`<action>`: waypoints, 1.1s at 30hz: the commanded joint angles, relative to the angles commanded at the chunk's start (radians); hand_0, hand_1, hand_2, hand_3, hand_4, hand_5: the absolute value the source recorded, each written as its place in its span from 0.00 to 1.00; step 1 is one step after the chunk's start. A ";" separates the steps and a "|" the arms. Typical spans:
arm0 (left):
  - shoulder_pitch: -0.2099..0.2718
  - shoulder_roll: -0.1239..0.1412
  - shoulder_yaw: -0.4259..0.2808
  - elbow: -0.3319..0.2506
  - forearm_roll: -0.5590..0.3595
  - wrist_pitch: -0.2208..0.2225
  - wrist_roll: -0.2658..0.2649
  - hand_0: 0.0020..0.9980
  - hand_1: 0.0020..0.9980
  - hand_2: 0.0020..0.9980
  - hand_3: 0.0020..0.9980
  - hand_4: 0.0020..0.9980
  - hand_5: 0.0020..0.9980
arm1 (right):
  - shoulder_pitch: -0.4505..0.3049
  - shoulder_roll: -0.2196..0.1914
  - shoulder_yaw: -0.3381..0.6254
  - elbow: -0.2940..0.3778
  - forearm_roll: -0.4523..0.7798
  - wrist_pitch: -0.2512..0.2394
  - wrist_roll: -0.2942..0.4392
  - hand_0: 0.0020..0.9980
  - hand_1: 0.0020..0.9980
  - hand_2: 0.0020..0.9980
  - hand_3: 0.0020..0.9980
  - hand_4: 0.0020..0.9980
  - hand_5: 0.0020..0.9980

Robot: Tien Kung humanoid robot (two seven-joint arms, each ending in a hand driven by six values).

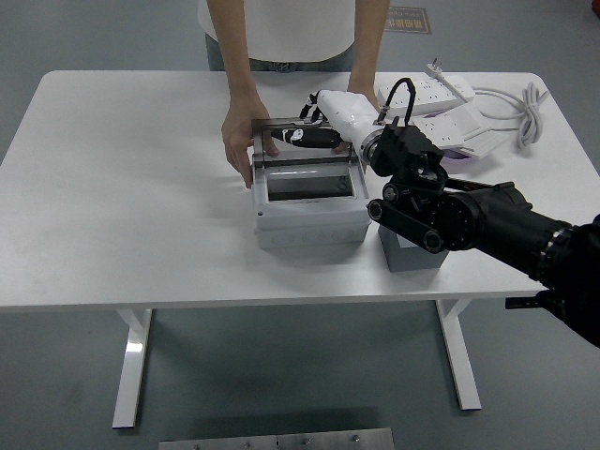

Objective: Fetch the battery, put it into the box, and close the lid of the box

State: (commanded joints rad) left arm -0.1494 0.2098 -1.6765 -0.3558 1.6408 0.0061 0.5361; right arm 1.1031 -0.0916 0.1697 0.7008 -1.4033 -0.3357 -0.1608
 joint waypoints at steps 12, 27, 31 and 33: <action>0.006 -0.002 0.004 0.000 -0.007 0.002 0.000 0.52 0.73 0.63 0.54 0.21 0.00 | -0.016 -0.048 0.024 0.070 -0.086 -0.002 -0.060 0.24 0.42 0.55 0.64 0.99 0.94; 0.007 -0.003 0.007 -0.001 -0.012 0.004 0.002 0.52 0.73 0.63 0.54 0.21 0.00 | -0.047 -0.067 0.037 0.134 -0.133 0.002 -0.087 0.16 0.37 0.51 0.63 0.95 0.91; 0.009 -0.002 0.008 -0.001 -0.013 0.004 0.002 0.52 0.73 0.63 0.54 0.21 0.00 | -0.059 -0.078 0.036 0.161 -0.143 0.005 -0.094 0.15 0.36 0.48 0.61 0.95 0.92; 0.008 -0.002 0.008 -0.001 -0.014 0.004 0.001 0.52 0.73 0.63 0.54 0.21 0.00 | -0.065 -0.083 0.034 0.171 -0.147 0.006 -0.097 0.15 0.36 0.48 0.61 0.95 0.92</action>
State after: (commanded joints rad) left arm -0.1411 0.2076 -1.6686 -0.3563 1.6271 0.0105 0.5375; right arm 1.0386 -0.1743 0.2034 0.8714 -1.5504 -0.3295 -0.2579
